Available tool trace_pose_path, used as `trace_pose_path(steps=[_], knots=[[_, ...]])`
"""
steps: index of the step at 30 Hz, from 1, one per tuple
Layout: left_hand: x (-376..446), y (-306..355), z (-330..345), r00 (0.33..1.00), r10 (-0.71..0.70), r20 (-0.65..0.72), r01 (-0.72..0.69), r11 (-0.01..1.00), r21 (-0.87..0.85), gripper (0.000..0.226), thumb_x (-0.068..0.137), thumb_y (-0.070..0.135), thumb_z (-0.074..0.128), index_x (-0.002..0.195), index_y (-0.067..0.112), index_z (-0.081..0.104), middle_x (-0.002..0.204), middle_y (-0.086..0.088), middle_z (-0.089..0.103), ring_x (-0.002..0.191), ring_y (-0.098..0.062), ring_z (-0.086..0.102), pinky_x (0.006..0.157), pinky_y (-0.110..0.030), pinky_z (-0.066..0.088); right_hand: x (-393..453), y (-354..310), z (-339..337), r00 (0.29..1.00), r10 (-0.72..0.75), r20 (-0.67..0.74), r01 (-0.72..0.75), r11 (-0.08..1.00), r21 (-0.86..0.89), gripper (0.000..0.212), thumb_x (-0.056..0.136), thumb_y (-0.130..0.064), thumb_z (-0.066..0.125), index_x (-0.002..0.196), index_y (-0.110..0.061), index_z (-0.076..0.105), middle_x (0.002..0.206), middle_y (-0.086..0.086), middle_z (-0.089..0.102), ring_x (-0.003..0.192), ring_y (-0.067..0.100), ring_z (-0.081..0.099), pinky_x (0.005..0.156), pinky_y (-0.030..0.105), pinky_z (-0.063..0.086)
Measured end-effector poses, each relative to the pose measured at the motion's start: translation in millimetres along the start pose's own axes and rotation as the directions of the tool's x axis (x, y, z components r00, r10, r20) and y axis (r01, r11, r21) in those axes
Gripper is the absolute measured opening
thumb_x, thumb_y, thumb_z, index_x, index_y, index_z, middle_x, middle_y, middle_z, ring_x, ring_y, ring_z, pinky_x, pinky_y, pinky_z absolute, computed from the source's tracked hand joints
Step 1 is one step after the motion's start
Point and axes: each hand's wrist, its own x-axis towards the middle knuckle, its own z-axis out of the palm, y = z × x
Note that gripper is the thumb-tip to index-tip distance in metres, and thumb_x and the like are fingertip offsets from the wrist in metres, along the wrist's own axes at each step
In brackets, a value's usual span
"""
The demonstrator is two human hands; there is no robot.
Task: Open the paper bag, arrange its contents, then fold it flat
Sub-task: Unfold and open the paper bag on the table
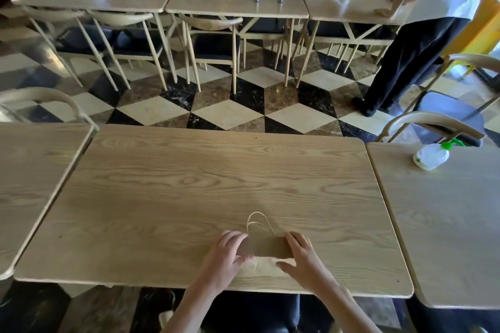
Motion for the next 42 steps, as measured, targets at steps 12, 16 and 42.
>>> trace_pose_path(steps=[12,16,42], knots=[[-8.9,25.0,-4.7,0.997,0.002,-0.075,0.000,1.000,0.024,0.069,0.072,0.038,0.077,0.131,0.026,0.045,0.130,0.001,0.036,0.113,-0.009,0.043,0.093,-0.019,0.041,-0.7,-15.4,-26.6,0.976,-0.057,-0.212,0.058,0.998,-0.001,0.054,0.070,-0.027,0.082,0.119,-0.022,0.061,0.111,-0.007,0.054,0.108,0.017,0.046,0.094,0.034,0.042],[-7.8,33.2,-8.6,0.988,-0.059,-0.143,0.053,0.997,-0.049,0.046,0.078,0.041,0.074,0.115,0.023,0.055,0.127,-0.005,0.033,0.109,-0.015,0.041,0.090,-0.026,0.042,-6.0,-19.4,-28.8,0.968,-0.094,-0.232,0.079,0.994,-0.074,0.035,0.073,-0.031,0.079,0.103,-0.027,0.062,0.102,-0.016,0.060,0.104,0.011,0.052,0.086,0.032,0.038],[21.6,43.3,-58.5,0.913,-0.334,0.232,0.344,0.939,-0.001,0.017,0.078,0.004,0.069,0.086,0.016,0.078,0.088,-0.003,0.076,0.082,-0.014,0.067,0.078,-0.029,0.054,-41.8,-14.9,-52.1,0.962,-0.050,-0.268,0.089,0.987,0.134,0.022,0.081,-0.047,0.071,0.075,-0.026,0.073,0.081,-0.020,0.066,0.079,-0.003,0.063,0.071,0.011,0.047]])
